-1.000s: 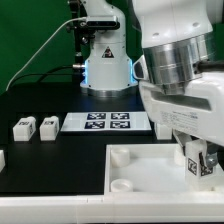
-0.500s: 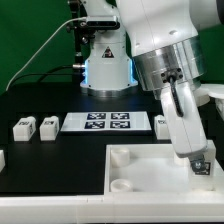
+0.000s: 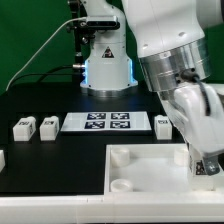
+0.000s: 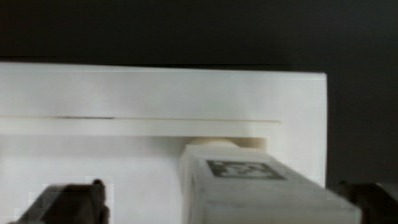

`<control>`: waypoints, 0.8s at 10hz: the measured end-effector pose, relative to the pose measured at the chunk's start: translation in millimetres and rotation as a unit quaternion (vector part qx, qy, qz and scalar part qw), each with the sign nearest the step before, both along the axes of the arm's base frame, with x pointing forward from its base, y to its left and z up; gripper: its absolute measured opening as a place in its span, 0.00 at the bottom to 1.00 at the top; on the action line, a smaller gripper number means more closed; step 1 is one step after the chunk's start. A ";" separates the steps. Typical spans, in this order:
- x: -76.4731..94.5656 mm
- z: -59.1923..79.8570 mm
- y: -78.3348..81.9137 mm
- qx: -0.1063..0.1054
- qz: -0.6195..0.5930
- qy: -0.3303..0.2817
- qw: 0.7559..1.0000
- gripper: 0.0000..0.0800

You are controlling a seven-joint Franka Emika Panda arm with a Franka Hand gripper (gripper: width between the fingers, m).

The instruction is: Assemble one leg

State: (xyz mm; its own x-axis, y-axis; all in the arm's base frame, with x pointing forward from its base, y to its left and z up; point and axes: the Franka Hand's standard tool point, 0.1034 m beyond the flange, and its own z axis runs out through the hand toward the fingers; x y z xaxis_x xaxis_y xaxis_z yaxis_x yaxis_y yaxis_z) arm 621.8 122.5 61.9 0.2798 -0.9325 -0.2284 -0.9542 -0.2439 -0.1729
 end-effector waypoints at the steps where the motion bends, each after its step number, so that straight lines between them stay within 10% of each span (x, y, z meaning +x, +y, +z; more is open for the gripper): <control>1: 0.2 -0.1 0.0 -0.010 0.065 -0.017 0.998 0.81; 5: 1.5 0.1 -0.6 -0.045 0.268 -0.068 0.960 0.81; 8: 9.0 7.7 14.2 -0.120 0.493 -0.110 0.855 0.81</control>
Offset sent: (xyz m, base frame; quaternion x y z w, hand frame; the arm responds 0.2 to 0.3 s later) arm 0.0000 0.0000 0.0000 0.0000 0.0000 -0.2667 0.9638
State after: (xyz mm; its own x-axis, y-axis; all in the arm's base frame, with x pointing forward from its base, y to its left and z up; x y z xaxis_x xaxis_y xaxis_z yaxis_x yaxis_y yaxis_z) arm 630.7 136.7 69.5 0.9680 -0.2320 0.0957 -0.2159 -0.9642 -0.1536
